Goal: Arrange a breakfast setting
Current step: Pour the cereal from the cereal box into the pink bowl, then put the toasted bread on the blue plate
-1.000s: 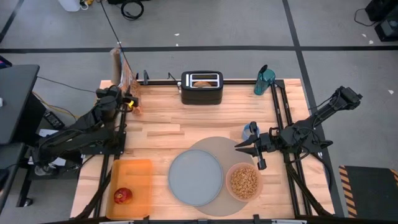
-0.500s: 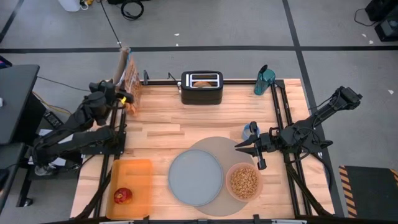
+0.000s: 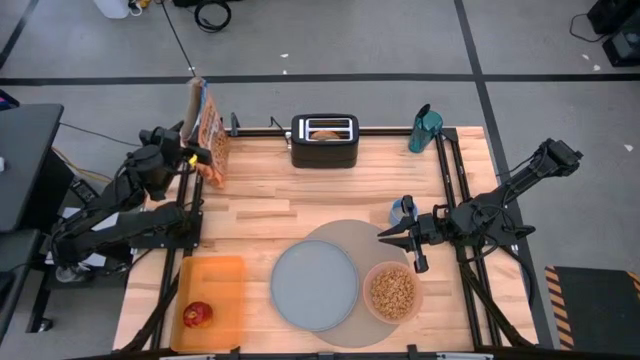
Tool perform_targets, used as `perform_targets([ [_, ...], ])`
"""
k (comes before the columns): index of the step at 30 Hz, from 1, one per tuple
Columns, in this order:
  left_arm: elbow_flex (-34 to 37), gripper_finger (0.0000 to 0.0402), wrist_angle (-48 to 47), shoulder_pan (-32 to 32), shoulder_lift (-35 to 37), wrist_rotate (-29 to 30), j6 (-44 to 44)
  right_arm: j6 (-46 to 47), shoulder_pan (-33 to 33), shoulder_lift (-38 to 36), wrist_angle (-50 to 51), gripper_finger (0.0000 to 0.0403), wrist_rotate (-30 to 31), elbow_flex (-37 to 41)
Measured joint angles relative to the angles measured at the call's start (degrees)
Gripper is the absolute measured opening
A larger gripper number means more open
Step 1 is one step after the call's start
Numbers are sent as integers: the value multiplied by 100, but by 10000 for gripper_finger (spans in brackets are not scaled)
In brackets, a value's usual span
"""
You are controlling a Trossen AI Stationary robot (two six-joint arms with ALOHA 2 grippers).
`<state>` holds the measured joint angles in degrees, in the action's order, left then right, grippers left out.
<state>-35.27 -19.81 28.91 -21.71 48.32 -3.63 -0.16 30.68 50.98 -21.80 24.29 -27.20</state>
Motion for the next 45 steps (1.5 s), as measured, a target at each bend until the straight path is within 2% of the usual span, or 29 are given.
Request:
perform_targets([
  [12,2,310,219,0,-1,-62,-15,2,0,0,7,54,0,0],
  [17,4,313,935,-2,21,-281,-340,4,0,0,9,54,0,0],
  [23,-12,313,1724,-2,39,-164,-988,17,0,0,57,54,-17,0],
  [26,-74,313,2563,-2,44,-45,-1668,17,0,0,55,54,-17,0],
  [29,-122,313,3536,0,46,-209,-2104,17,0,0,52,54,-17,0],
  [31,-214,313,3742,2,47,-854,-1851,13,0,0,51,54,-15,0],
  [32,-315,313,3557,-1,48,-1487,-1539,13,0,0,52,54,-15,0],
  [35,-754,313,2496,-17,-99,-4157,-613,15,-6,0,91,54,-17,0],
  [36,-907,313,2235,-20,-194,-4857,-523,17,-10,0,120,54,-19,0],
  [38,-1118,311,1837,-37,-393,-5816,-356,19,-11,0,133,54,-18,0],
  [40,-1250,304,1839,-92,-626,-6274,-104,17,-11,0,152,54,-15,0],
  [45,-1619,280,1812,-315,-1118,-6392,320,182,-41,-84,367,54,-39,0],
])
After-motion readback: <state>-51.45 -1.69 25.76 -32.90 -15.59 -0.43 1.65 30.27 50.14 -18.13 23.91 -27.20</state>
